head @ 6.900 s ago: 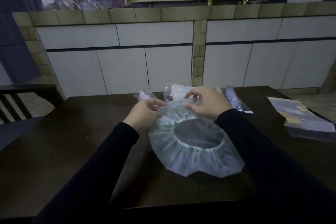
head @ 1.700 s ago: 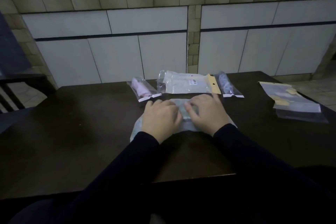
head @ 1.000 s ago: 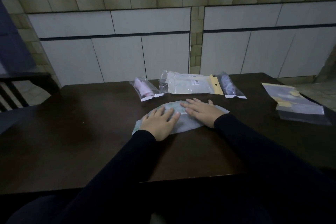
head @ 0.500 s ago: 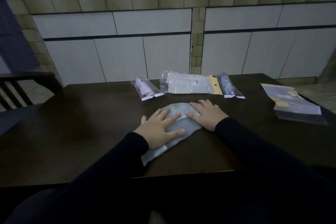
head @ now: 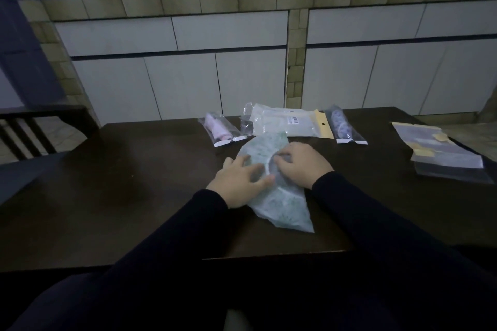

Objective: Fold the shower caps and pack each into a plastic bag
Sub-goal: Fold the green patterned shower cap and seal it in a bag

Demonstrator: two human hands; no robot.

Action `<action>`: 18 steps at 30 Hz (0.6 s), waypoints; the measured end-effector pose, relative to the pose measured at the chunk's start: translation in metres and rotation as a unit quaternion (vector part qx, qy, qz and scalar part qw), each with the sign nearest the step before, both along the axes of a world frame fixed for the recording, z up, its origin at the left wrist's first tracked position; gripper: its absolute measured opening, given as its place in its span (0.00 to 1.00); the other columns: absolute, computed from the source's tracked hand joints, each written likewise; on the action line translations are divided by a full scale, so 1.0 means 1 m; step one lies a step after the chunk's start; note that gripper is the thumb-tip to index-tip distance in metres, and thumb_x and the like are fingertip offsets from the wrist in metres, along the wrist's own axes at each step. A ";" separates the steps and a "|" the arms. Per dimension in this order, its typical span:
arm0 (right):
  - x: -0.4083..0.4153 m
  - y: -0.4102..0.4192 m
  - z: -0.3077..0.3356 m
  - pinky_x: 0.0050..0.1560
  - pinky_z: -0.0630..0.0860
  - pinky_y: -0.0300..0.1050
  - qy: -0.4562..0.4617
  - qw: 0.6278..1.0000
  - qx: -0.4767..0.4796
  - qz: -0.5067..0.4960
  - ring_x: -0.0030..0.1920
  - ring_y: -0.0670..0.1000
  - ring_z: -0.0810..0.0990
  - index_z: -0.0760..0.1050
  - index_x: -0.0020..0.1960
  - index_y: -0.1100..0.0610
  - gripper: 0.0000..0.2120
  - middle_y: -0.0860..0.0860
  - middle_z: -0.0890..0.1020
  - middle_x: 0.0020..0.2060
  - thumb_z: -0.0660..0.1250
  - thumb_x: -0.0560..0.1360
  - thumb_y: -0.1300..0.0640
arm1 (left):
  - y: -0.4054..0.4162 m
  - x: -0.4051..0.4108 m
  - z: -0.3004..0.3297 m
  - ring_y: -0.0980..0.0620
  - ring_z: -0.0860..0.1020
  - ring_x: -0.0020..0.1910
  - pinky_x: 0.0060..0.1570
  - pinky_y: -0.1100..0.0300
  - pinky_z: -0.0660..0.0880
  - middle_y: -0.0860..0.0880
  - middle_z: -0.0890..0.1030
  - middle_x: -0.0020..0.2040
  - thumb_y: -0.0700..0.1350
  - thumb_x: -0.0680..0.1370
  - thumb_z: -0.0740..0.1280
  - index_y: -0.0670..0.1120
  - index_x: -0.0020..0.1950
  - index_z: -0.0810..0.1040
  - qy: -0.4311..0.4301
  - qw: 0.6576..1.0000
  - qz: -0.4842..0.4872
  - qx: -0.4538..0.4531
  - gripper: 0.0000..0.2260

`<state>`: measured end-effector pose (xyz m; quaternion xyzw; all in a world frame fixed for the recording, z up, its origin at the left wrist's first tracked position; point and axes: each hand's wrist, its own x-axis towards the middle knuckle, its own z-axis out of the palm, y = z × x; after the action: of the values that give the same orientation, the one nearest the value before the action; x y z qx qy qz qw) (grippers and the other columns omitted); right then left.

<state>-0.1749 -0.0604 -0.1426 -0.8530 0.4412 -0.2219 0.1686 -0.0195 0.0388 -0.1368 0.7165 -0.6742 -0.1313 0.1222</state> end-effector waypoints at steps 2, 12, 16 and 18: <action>0.000 0.004 -0.003 0.60 0.72 0.48 0.061 0.998 -0.003 0.031 0.57 0.47 0.76 0.76 0.64 0.50 0.19 0.48 0.77 0.62 0.59 0.77 0.44 | 0.003 -0.004 -0.007 0.46 0.50 0.74 0.69 0.47 0.51 0.52 0.49 0.79 0.70 0.76 0.52 0.60 0.75 0.60 -0.056 0.998 0.000 -0.006 0.29; -0.035 0.037 0.014 0.53 0.73 0.42 -0.085 0.968 -0.160 0.172 0.49 0.44 0.75 0.81 0.49 0.55 0.06 0.46 0.79 0.48 0.68 0.73 0.60 | 0.022 -0.005 -0.004 0.59 0.71 0.43 0.48 0.58 0.71 0.56 0.75 0.44 0.61 0.76 0.62 0.52 0.47 0.80 0.031 0.955 -0.142 -0.259 0.15; -0.060 0.060 0.014 0.43 0.71 0.44 -0.017 0.942 -0.172 0.289 0.35 0.45 0.75 0.78 0.35 0.54 0.08 0.44 0.78 0.33 0.70 0.62 0.67 | 0.035 0.002 -0.004 0.60 0.76 0.40 0.41 0.65 0.72 0.56 0.78 0.41 0.61 0.73 0.68 0.50 0.40 0.81 0.060 0.951 -0.232 -0.194 0.15; -0.065 0.061 0.013 0.43 0.72 0.43 0.008 0.946 -0.135 0.295 0.37 0.45 0.76 0.79 0.37 0.54 0.09 0.44 0.78 0.34 0.68 0.61 0.67 | 0.036 0.006 -0.006 0.59 0.77 0.45 0.46 0.64 0.73 0.57 0.78 0.44 0.60 0.70 0.72 0.51 0.42 0.81 0.063 0.945 -0.248 -0.206 0.13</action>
<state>-0.2400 0.0005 -0.1300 -0.9617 0.1368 -0.2124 0.1062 -0.0137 0.0748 -0.1426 0.4761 -0.8337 -0.0610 0.2730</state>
